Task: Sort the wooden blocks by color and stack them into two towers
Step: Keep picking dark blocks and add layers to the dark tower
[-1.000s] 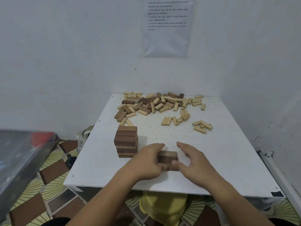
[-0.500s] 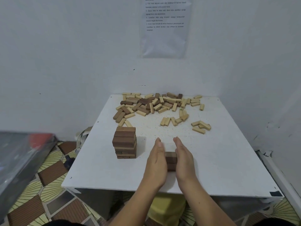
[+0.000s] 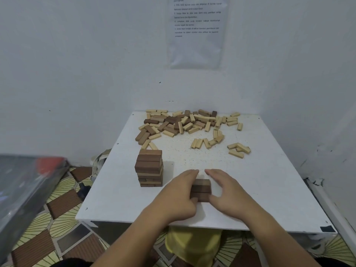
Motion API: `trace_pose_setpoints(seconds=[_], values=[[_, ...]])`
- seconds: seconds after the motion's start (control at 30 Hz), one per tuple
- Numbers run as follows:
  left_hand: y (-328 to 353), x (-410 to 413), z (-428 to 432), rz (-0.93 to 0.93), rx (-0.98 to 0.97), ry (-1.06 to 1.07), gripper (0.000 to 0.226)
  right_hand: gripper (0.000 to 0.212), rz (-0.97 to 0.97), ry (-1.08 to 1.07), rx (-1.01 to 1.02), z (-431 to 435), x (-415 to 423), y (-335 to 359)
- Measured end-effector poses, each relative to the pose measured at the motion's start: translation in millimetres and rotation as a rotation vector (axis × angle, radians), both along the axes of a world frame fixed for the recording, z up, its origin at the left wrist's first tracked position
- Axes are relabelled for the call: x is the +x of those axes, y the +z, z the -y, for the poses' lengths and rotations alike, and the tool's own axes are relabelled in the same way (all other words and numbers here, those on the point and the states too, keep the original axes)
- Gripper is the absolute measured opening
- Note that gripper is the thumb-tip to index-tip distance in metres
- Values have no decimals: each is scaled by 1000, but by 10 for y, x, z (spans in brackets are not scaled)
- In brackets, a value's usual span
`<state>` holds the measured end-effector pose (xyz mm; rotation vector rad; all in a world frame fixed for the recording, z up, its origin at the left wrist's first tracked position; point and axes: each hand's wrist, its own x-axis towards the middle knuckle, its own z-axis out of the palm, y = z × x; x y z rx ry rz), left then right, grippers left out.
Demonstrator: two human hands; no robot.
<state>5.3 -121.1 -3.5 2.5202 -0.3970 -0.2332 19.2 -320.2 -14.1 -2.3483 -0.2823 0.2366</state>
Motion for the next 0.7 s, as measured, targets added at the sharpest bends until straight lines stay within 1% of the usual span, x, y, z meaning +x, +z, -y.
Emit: trace_pose_setpoints(seconds=[0.07, 0.1, 0.13, 0.2, 0.27, 0.37, 0.47, 0.6, 0.63, 0.7], values=[[48, 59, -14, -10, 116, -47, 83, 78, 21, 109, -124, 42, 6, 24], [68, 95, -10, -12, 163, -56, 78, 77, 32, 127, -163, 42, 11, 36], [93, 130, 0, -5, 206, -63, 67, 73, 49, 133, -189, 36, 22, 46], [139, 174, 29, 7, 277, -76, 40, 57, 101, 138, -212, 22, 49, 54], [159, 188, 49, 11, 308, -86, 30, 50, 119, 146, -230, 19, 71, 54], [145, 196, 51, 27, 305, -85, 31, 54, 122, 176, -277, 37, 108, 37], [146, 195, 40, 36, 306, -98, 33, 61, 122, 180, -278, 59, 125, 25], [155, 219, 36, 64, 325, -119, 35, 87, 84, 136, -270, 98, 152, -3], [154, 222, 42, 71, 326, -122, 36, 88, 92, 135, -274, 100, 163, -12], [148, 228, 51, 81, 333, -130, 36, 80, 118, 150, -286, 88, 180, -26]])
